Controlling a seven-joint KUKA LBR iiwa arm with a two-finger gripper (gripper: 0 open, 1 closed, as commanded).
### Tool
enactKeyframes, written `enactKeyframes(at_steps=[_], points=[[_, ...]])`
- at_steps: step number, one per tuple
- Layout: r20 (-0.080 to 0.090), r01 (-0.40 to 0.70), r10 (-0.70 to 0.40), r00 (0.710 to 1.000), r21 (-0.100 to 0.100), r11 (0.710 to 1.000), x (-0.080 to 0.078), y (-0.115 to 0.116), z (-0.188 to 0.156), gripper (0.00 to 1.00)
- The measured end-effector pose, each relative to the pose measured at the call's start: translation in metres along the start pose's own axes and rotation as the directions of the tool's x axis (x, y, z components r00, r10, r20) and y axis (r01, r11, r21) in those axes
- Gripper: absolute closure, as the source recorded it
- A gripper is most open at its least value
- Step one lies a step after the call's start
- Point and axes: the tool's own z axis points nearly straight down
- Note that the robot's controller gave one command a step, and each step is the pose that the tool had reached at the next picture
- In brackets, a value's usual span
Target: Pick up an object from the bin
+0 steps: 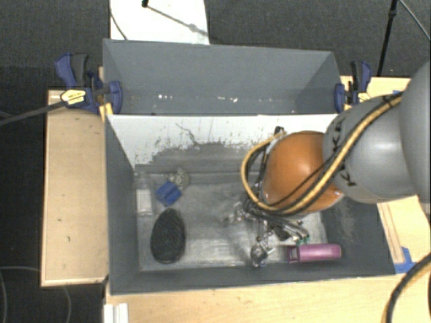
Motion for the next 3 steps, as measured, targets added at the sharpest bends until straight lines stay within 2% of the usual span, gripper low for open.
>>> enactKeyframes(at_steps=[1, 2, 3], points=[[0.017, -0.186, 0.186, 0.982, 0.004, 0.982, 0.032, -0.171, -0.036, 0.00], [0.010, 0.144, -0.144, 0.990, 0.003, 0.990, 0.003, -0.199, 0.003, 0.00], [0.007, 0.284, -0.284, 0.959, 0.004, 0.959, 0.046, -0.181, -0.055, 0.00]])
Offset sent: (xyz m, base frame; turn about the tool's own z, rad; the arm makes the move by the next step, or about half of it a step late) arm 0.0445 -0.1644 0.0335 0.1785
